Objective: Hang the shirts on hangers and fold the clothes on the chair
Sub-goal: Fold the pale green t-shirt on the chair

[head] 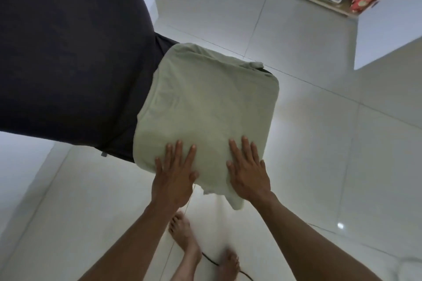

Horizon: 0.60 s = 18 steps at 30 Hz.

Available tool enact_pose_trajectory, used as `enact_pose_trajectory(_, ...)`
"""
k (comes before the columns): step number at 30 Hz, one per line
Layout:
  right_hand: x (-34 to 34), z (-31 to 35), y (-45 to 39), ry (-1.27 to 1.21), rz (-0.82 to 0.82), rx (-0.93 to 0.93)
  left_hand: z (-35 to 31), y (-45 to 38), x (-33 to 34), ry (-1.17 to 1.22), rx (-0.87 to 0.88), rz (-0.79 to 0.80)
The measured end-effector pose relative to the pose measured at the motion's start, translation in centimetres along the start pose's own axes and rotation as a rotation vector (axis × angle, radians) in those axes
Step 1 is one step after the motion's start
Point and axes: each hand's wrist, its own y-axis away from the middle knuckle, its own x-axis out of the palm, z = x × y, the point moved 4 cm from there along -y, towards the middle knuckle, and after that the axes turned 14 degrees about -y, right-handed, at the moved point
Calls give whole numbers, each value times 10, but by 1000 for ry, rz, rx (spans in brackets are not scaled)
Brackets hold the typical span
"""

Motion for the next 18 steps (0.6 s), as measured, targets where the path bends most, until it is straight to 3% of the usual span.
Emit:
enact_pose_trajectory(6,30,-35,55,-162,-84,-11,-35,29,5,-50,114,-129)
enact_pose_trajectory(12,78,-72,96,-319,-299,5,-69,57,36,-236,186,-342)
enact_pose_trajectory(18,118,-86,81,-563,-575,104,-96,46,73,-270,145,-649)
